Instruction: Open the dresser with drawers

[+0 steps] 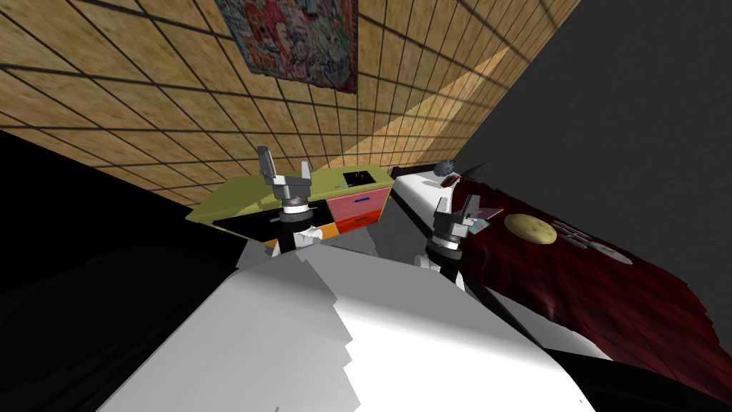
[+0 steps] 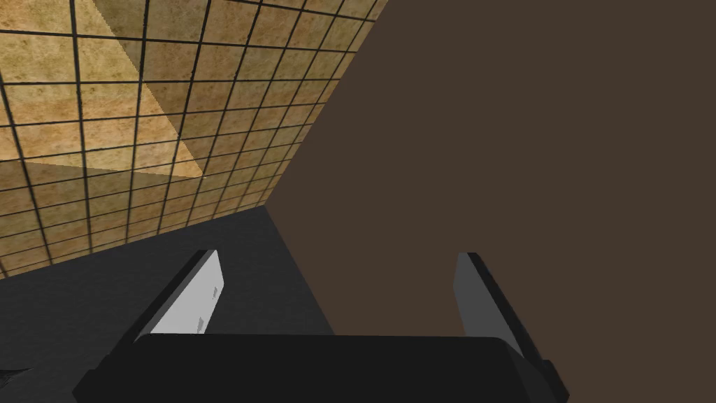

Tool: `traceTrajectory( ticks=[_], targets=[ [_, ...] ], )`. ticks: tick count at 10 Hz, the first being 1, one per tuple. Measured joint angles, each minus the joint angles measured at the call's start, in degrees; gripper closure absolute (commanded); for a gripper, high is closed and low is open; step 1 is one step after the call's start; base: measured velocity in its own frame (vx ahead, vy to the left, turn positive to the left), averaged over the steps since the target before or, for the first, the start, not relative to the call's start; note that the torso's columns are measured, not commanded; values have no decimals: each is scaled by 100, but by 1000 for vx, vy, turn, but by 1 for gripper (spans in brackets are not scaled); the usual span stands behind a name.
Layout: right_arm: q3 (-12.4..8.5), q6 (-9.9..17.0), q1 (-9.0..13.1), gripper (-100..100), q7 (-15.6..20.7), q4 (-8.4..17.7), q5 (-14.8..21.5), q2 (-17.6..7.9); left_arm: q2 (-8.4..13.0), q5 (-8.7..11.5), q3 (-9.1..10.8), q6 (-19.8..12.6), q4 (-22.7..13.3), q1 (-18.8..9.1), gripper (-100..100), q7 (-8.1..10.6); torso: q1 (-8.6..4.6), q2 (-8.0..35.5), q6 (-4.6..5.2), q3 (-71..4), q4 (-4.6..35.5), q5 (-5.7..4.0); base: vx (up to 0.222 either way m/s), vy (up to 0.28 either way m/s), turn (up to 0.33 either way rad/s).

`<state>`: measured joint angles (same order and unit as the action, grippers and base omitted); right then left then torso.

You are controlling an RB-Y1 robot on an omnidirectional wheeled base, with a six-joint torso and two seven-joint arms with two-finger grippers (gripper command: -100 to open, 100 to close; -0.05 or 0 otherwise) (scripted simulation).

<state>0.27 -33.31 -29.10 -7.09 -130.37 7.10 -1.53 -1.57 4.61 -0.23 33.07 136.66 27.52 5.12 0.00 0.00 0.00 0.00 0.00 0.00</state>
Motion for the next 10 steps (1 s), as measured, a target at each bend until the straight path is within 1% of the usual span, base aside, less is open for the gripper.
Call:
traceTrajectory(
  ticks=[1, 2, 9, 10],
  targets=[
    [0, 0, 0, 0, 0, 0, 0, 0, 0, 0, 0, 0, 0, 0, 0, 0, 0, 232, 0, -467, 235, 0, 0, 0, 0],
    [0, 0, 0, 0, 0, 0, 0, 0, 0, 0, 0, 0, 0, 0, 0, 0, 0, 597, 0, -1200, 600, 0, 0, 0, 0],
    [0, -1, 0, 0, 0, -2, 0, 0, 0, 0, 0, 0, 2, 0, 0, 0, 0, 3539, 0, -7073, 3537, 0, 0, 0, 0],
    [0, -1, 0, 0, 0, -2, 0, 0, 0, 0, 0, 0, 2, 0, -100, 0, 0, 3962, 0, -7919, 3960, 0, 17, -12, 12]
  ],
)
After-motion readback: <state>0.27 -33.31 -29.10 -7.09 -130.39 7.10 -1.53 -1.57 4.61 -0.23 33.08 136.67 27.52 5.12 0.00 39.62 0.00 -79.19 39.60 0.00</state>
